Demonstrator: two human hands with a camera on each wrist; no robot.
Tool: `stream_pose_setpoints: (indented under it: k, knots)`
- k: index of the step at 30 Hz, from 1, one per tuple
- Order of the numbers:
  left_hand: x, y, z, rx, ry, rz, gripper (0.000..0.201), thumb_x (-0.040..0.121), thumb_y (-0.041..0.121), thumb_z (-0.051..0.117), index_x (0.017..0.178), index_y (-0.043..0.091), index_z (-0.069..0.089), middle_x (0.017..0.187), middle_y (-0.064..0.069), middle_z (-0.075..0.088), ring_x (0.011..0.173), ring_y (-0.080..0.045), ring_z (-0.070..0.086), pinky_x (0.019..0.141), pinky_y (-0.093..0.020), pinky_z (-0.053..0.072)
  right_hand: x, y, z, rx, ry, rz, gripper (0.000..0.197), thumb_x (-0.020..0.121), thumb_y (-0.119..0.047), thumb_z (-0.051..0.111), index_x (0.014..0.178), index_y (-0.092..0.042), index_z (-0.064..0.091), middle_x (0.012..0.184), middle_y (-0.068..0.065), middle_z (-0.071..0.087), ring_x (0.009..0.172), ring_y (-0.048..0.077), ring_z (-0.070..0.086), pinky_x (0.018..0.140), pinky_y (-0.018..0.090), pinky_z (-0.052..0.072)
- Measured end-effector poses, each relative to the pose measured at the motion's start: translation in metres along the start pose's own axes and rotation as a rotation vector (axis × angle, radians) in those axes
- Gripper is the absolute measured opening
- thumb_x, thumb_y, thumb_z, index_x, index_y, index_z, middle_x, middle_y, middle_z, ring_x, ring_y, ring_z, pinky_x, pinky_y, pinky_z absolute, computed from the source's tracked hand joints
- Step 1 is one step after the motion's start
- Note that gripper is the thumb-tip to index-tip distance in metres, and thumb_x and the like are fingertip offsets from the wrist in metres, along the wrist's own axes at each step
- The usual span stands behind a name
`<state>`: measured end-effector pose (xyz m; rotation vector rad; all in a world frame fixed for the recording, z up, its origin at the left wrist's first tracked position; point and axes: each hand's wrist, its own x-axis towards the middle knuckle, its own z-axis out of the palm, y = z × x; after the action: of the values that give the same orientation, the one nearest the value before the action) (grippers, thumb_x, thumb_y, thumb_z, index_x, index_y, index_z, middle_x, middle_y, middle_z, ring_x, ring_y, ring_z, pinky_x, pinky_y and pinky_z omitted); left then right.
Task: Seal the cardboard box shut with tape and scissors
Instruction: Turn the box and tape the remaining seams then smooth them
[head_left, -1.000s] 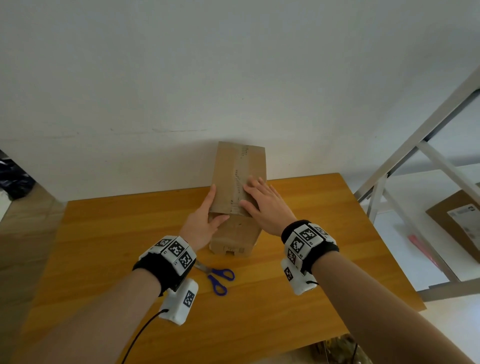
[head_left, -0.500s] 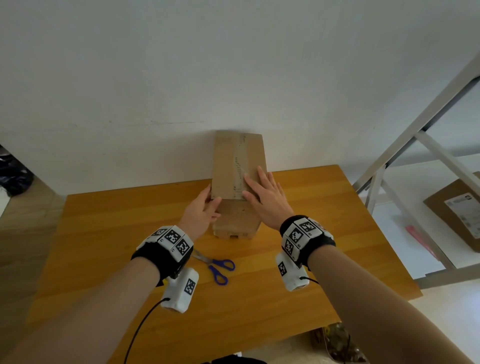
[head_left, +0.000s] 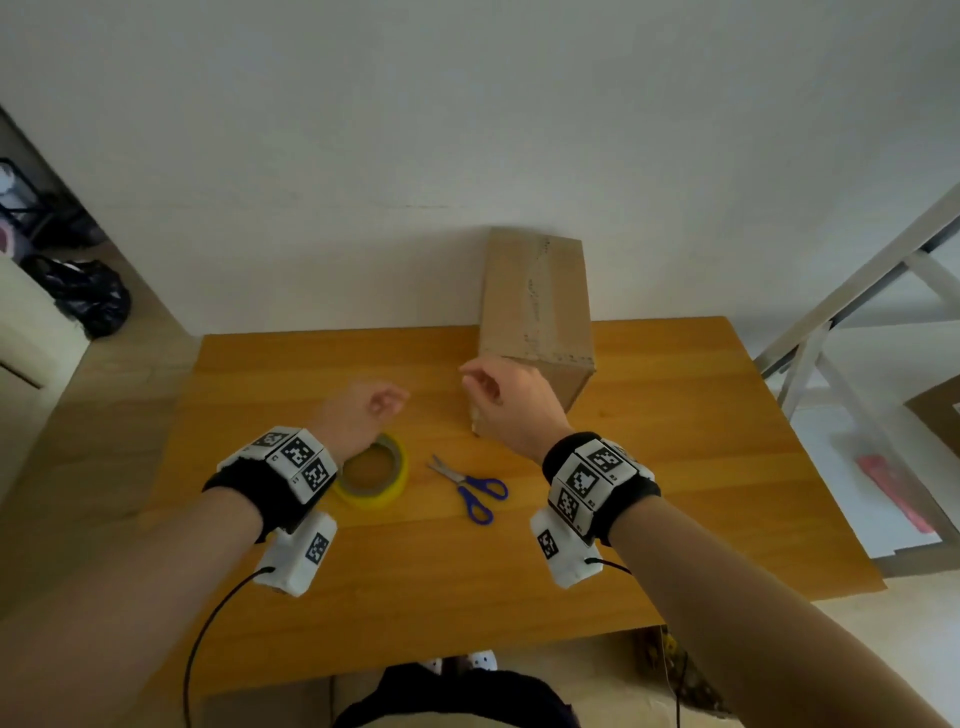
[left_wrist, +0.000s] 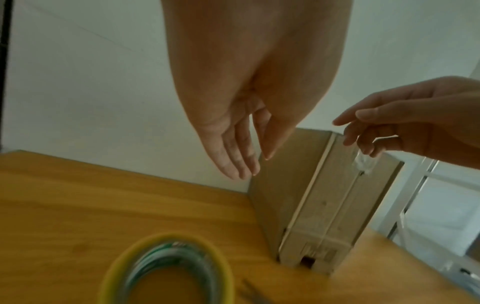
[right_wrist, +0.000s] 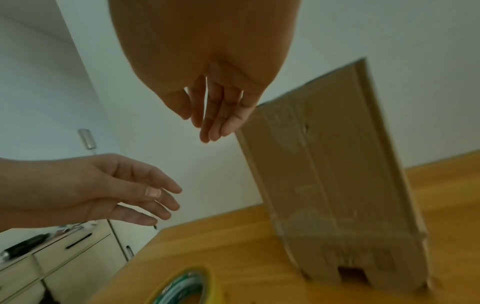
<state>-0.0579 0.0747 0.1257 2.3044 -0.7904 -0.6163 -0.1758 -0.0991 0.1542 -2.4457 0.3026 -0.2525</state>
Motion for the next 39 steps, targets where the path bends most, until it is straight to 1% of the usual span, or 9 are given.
stream_pose_setpoints:
  k: [5,7,13,17,23,28,33,37,39]
  knots:
    - [-0.02,-0.05,0.019,-0.002,-0.076,-0.101,0.019,0.093,0.008,0.051,0.104,0.007,0.066,0.106,-0.011,0.066,0.102,-0.027,0.06,0.086,-0.033,0.047,-0.009,0.002,0.05,0.03,-0.188,0.084,0.025,0.098,-0.022,0.045,0.114,-0.014,0.062,0.103,0.003,0.068,0.092,0.019,0.062,0.079,0.035,0.052]
    - [-0.028,-0.063,0.028,0.042,-0.112,-0.132,0.021,0.092,0.009,0.052,0.107,0.007,0.066,0.11,-0.012,0.065,0.106,-0.027,0.059,0.086,-0.029,0.044,-0.013,0.007,0.071,0.043,-0.272,0.147,0.027,0.099,-0.021,0.044,0.119,-0.014,0.061,0.108,0.004,0.068,0.095,0.019,0.062,0.081,0.035,0.053]
    - [-0.043,-0.085,0.046,0.217,-0.273,-0.144,0.031,0.094,0.022,0.051,0.125,0.021,0.054,0.139,0.0,0.048,0.126,-0.021,0.045,0.103,-0.036,0.039,-0.021,0.021,0.12,0.059,-0.446,0.305,0.033,0.099,-0.016,0.041,0.129,-0.015,0.054,0.121,0.007,0.064,0.102,0.027,0.063,0.085,0.043,0.053]
    - [-0.038,-0.093,0.056,0.275,-0.269,-0.12,0.046,0.094,0.024,0.051,0.138,0.022,0.038,0.147,-0.003,0.036,0.13,-0.023,0.041,0.104,-0.037,0.04,-0.019,0.026,0.142,0.083,-0.509,0.379,0.041,0.098,-0.012,0.039,0.138,-0.018,0.045,0.146,0.006,0.043,0.127,0.03,0.047,0.1,0.039,0.042]
    - [-0.024,-0.102,0.067,0.517,-0.267,-0.022,0.04,0.096,0.026,0.046,0.136,0.02,0.042,0.138,-0.001,0.048,0.13,-0.02,0.039,0.113,-0.033,0.02,-0.018,0.024,0.162,0.202,-0.474,0.449,0.037,0.097,-0.011,0.043,0.134,-0.01,0.049,0.129,0.013,0.058,0.11,0.031,0.059,0.091,0.045,0.05]
    - [-0.016,-0.101,0.056,0.322,-0.242,0.007,0.036,0.094,0.019,0.049,0.13,0.013,0.05,0.133,-0.005,0.053,0.126,-0.023,0.044,0.104,-0.032,0.033,-0.015,0.02,0.16,0.262,-0.47,0.487,0.046,0.099,-0.015,0.043,0.144,-0.012,0.035,0.132,0.013,0.055,0.112,0.03,0.057,0.093,0.044,0.049]
    - [-0.007,-0.087,0.035,-0.021,-0.183,-0.064,0.036,0.093,0.018,0.052,0.128,0.007,0.052,0.13,-0.009,0.056,0.116,-0.024,0.054,0.092,-0.027,0.04,-0.005,0.01,0.149,0.277,-0.418,0.466,0.055,0.101,-0.03,0.039,0.151,-0.023,0.015,0.155,0.006,0.028,0.135,0.028,0.039,0.104,0.045,0.042]
    - [0.001,-0.07,0.025,-0.124,-0.144,-0.073,0.034,0.094,0.018,0.051,0.124,0.004,0.055,0.12,-0.011,0.061,0.1,-0.019,0.058,0.077,-0.02,0.042,0.001,-0.001,0.135,0.226,-0.352,0.342,0.052,0.102,-0.028,0.036,0.151,-0.025,0.016,0.159,-0.002,0.016,0.14,0.027,0.031,0.109,0.044,0.036]
    - [0.002,-0.063,0.021,-0.217,-0.129,-0.092,0.033,0.093,0.014,0.052,0.123,0.002,0.056,0.119,-0.012,0.062,0.101,-0.016,0.057,0.079,-0.021,0.04,0.003,-0.005,0.128,0.184,-0.35,0.278,0.05,0.103,-0.028,0.035,0.15,-0.025,0.018,0.159,-0.002,0.014,0.14,0.027,0.031,0.108,0.042,0.036]
